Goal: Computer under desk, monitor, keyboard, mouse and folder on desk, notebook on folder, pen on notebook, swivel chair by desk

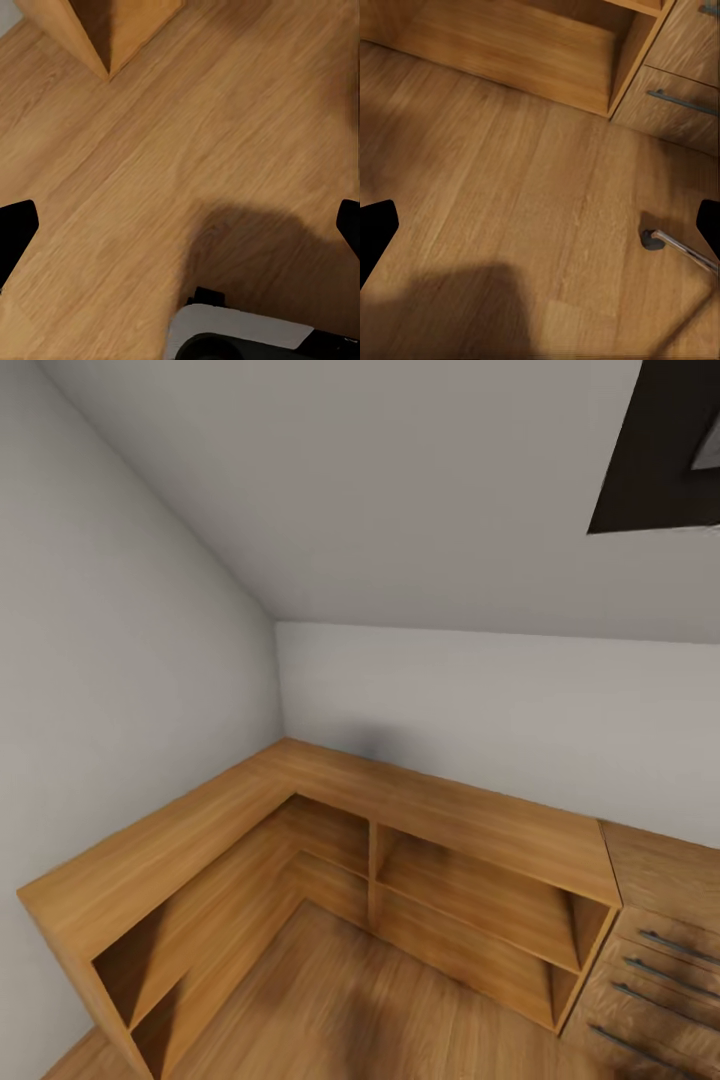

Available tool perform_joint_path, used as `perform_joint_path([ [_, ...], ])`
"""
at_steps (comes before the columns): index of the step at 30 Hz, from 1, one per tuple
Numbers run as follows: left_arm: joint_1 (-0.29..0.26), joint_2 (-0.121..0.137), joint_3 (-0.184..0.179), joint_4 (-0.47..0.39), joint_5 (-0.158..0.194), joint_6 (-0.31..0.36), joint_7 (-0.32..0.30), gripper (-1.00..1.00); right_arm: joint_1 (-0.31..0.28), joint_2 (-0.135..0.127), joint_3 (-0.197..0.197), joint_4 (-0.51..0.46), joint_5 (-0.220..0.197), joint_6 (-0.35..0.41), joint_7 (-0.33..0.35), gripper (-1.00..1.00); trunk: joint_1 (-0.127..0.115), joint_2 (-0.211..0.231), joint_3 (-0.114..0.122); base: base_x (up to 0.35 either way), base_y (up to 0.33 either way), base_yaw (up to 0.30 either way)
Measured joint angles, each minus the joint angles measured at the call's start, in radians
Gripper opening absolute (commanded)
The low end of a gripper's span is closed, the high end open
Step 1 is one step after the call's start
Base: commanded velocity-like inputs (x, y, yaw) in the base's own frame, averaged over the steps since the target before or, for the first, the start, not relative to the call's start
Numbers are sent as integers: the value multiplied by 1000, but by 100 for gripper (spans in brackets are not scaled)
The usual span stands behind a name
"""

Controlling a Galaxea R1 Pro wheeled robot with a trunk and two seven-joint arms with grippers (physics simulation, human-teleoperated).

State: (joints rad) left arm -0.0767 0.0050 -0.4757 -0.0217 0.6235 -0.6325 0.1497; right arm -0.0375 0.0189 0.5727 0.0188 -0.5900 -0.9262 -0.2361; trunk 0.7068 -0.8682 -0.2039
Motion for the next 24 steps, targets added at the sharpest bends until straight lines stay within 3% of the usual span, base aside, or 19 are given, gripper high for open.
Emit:
perform_joint_path([
  [2, 0, 5, 4, 0, 23, -40, 0, 100, 0, 1, 4, 0, 0, 0, 1, 100, 0, 0, 0, 0, 0, -270],
  [4, 0, 5, 10, 0, 96, -108, -11, 100, 0, 3, 12, 0, 4, 0, 0, 100, 0, 0, 0, 0, 0, -270],
  [8, 0, 4, 11, 0, 126, -126, -30, 100, 0, 2, 16, 1, 17, 1, 0, 100, 0, 0, 0, 114, 0, -270],
  [18, 0, 4, 12, 0, 134, -109, -34, 100, 0, 4, 15, 1, 36, 2, -1, 100, -1, 0, 0, 320, 6, -270],
  [24, 0, 2, 10, 1, 134, -108, -37, 100, 0, 3, 16, 1, 37, 2, -1, 100, -1, 0, 0, 304, 174, -270],
])
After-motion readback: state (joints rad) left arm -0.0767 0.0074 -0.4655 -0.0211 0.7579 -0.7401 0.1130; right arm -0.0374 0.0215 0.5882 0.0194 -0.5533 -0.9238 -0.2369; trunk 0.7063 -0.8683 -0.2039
